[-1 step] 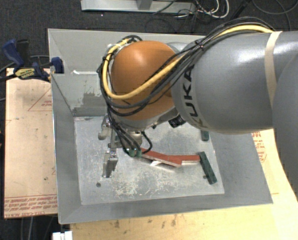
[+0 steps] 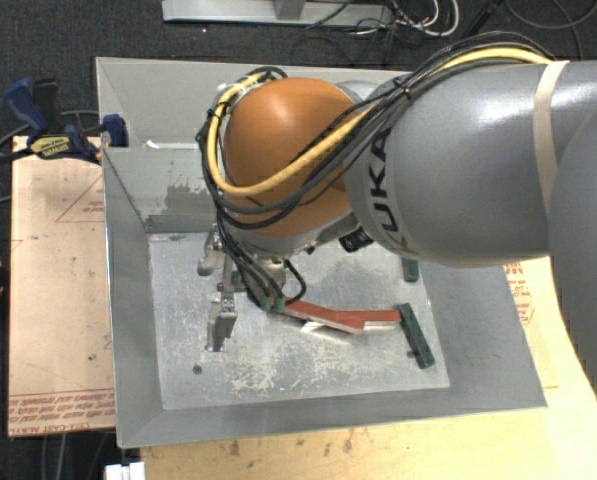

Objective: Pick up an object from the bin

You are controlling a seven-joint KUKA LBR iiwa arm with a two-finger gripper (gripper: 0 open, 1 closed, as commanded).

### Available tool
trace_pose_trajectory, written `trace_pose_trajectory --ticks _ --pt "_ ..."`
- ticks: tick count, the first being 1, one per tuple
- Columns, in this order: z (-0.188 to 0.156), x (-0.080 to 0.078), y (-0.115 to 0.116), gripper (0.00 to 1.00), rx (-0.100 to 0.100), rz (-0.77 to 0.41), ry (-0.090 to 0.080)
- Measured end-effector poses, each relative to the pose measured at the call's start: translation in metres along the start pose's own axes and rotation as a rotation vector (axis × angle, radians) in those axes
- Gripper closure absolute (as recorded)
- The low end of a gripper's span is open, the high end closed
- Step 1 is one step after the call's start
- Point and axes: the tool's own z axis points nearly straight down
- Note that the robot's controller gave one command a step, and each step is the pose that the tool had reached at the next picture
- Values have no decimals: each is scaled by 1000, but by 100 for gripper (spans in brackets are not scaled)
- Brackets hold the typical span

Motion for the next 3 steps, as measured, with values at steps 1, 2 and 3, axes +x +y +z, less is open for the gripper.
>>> trace_pose_trajectory --ticks 1,2,3 --pt "75 -26 -36 0 -2 -4 -5" --pt "77 -51 -94 0 1 37 4" --pt "106 -97 -100 0 -2 59 -7"
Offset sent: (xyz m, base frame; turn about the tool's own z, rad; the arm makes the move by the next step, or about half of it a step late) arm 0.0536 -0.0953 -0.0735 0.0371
